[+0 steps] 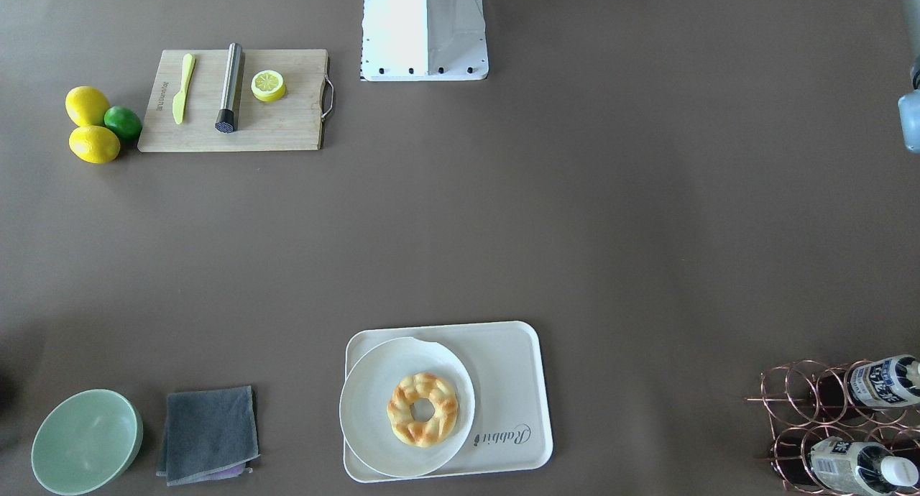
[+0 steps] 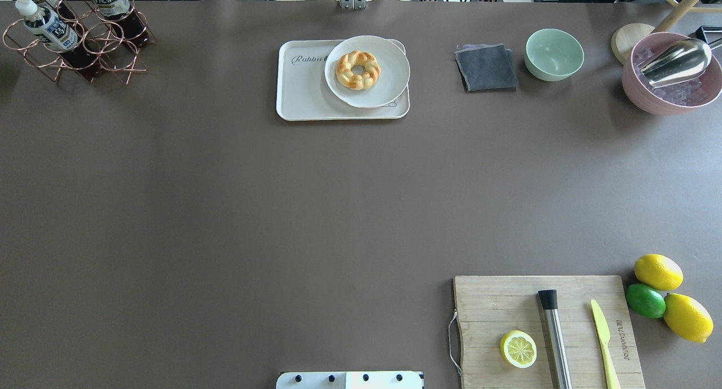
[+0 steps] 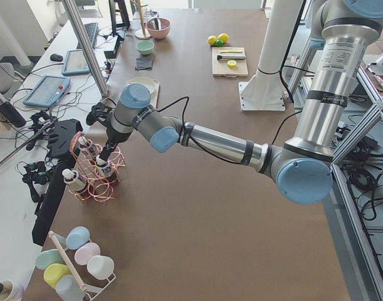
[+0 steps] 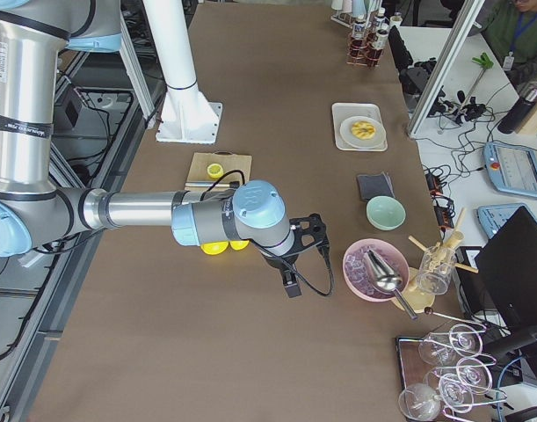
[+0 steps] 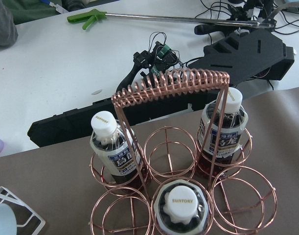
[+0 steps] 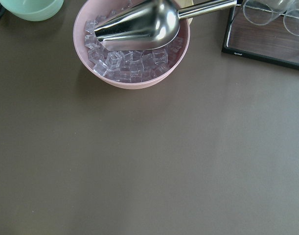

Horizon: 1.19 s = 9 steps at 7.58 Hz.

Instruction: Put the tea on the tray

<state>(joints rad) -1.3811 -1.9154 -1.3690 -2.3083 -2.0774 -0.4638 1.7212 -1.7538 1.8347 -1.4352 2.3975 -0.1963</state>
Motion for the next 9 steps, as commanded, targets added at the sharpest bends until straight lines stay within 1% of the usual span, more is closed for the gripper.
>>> schedule_targets([
  [1,0.069,-0.065,0.122,-0.117,0.077,-0.085,0.03,0.000,-0.003,0.000,0.001,0.015,0.000,0.00],
  [3,0.082,-0.079,0.203,-0.221,0.077,-0.116,0.05,0.000,-0.001,0.000,-0.001,0.017,0.001,0.00],
  [5,0.082,-0.074,0.211,-0.236,0.077,-0.116,0.07,0.000,-0.001,-0.002,-0.001,0.017,0.002,0.00],
  [7,0.083,-0.068,0.214,-0.243,0.077,-0.116,0.19,0.000,-0.001,-0.002,-0.001,0.017,0.002,0.00],
  [9,0.085,-0.065,0.238,-0.279,0.076,-0.116,0.20,0.000,-0.001,-0.002,-0.001,0.015,0.002,0.00],
])
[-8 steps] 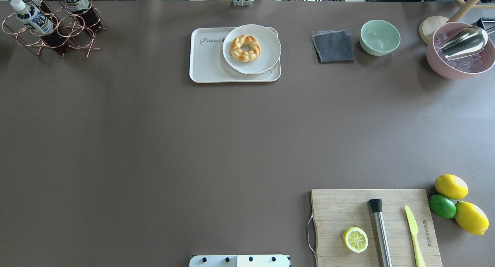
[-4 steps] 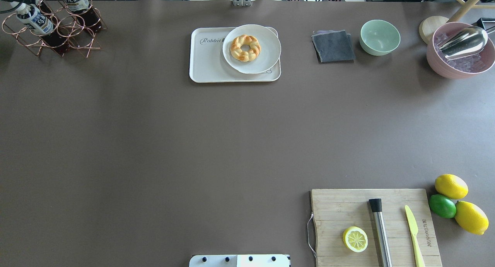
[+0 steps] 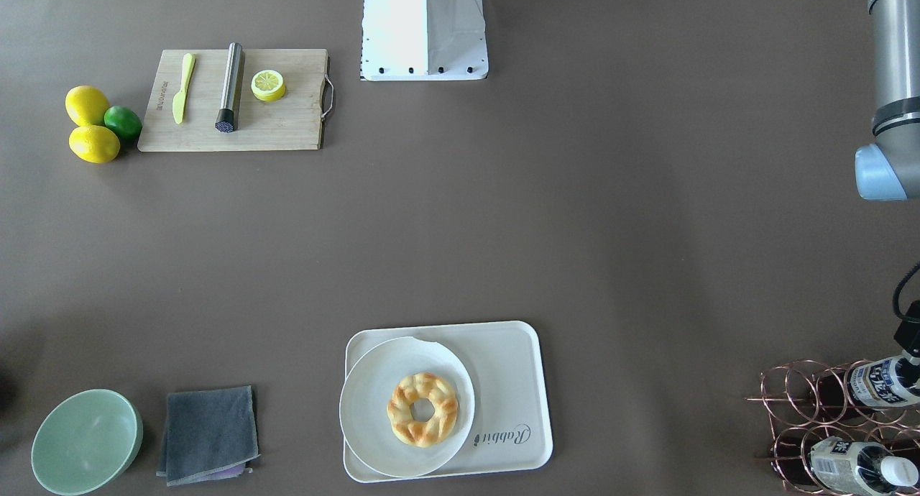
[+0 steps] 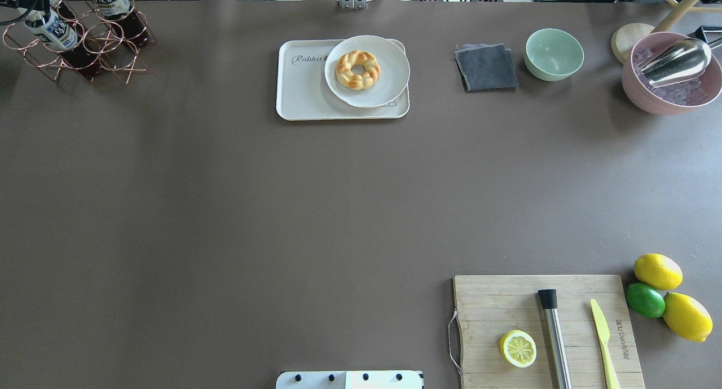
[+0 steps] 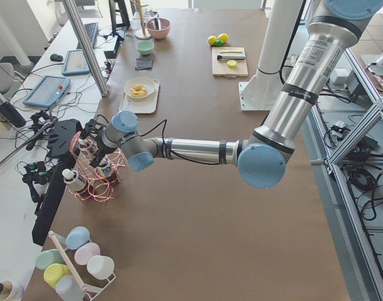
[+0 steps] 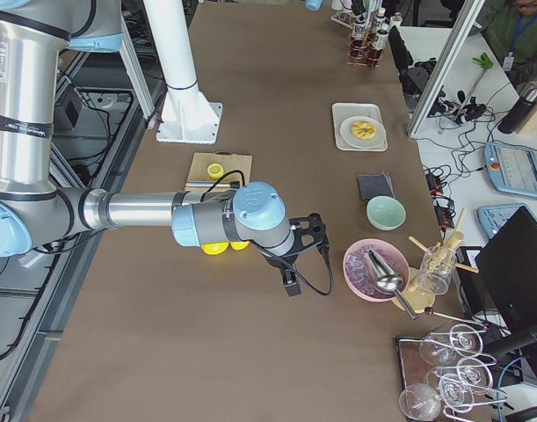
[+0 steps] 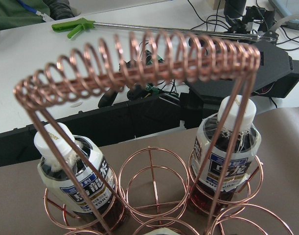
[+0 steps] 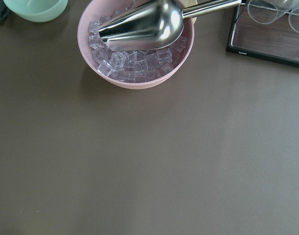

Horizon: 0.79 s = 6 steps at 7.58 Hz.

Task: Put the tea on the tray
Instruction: 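Reach the left gripper to the copper rack and grasp a tea bottle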

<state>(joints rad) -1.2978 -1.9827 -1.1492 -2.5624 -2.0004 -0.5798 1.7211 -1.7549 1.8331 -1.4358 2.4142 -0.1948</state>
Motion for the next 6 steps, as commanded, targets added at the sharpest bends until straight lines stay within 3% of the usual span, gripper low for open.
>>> schedule_targets([
  [1,0.002,0.004,0.019,-0.027,-0.001,0.000,0.20,0.000,0.000,0.000,-0.002,-0.001,0.000,0.00],
  [2,0.005,0.004,0.019,-0.027,-0.001,0.000,0.25,0.000,0.000,0.000,-0.002,0.000,0.000,0.00],
  [5,0.011,0.004,0.016,-0.031,-0.008,-0.002,1.00,0.000,0.002,0.000,-0.003,0.000,0.000,0.00],
  [6,0.009,0.004,0.009,-0.032,-0.012,-0.002,1.00,0.000,0.002,0.000,-0.003,0.000,0.000,0.00],
])
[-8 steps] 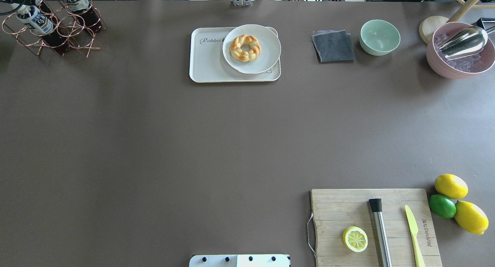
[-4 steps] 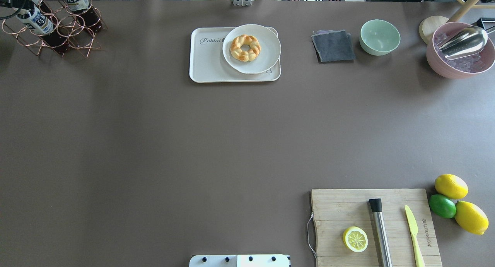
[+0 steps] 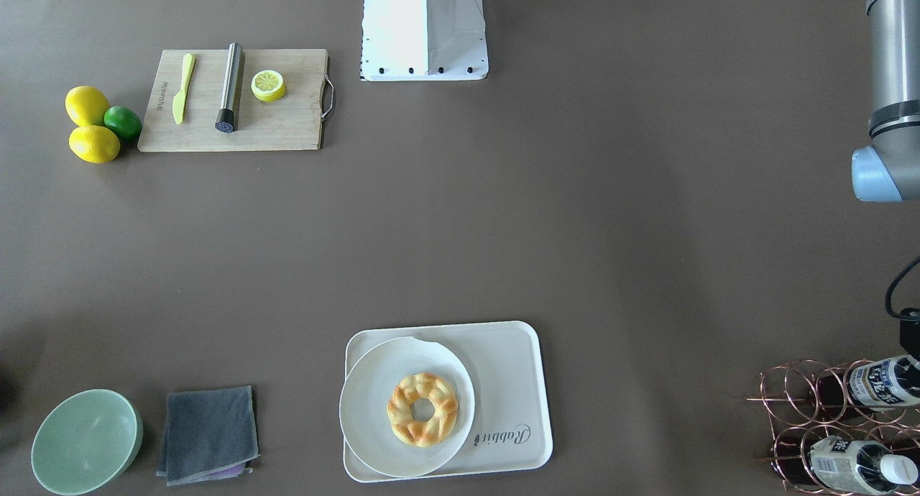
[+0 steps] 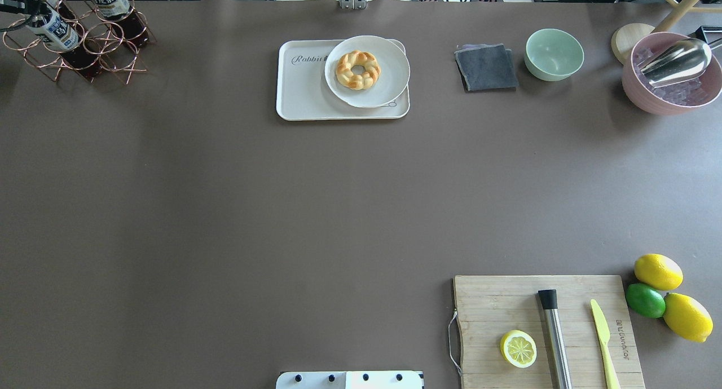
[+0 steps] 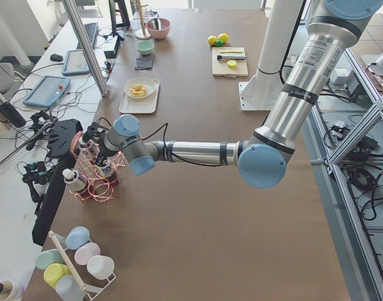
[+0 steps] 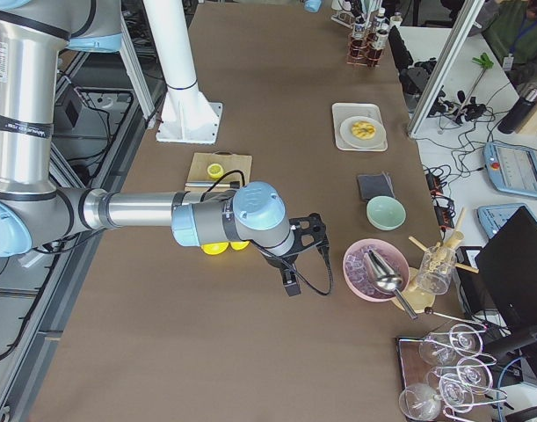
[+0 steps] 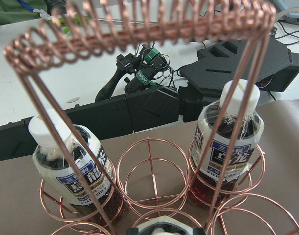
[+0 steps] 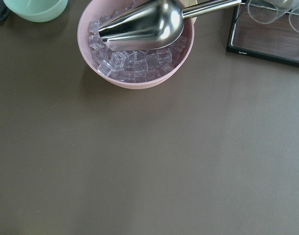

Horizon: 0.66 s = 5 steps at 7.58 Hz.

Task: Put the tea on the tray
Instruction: 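Reach the left gripper to the copper rack and grasp a tea bottle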

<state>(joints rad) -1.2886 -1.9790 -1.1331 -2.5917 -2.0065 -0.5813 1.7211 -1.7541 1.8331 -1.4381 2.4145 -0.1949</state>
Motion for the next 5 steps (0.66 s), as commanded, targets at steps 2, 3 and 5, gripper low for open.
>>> schedule_targets([
  [2,-0.011,-0.001,-0.026,-0.001,-0.006,-0.002,1.00,0.000,0.002,0.000,-0.001,0.000,0.000,0.00],
  [3,-0.032,0.000,-0.049,0.004,-0.008,-0.009,1.00,0.000,0.002,0.000,-0.001,0.000,0.000,0.00],
  [5,-0.069,0.000,-0.098,0.018,-0.052,-0.037,1.00,0.000,0.002,-0.002,-0.002,0.000,0.000,0.00],
])
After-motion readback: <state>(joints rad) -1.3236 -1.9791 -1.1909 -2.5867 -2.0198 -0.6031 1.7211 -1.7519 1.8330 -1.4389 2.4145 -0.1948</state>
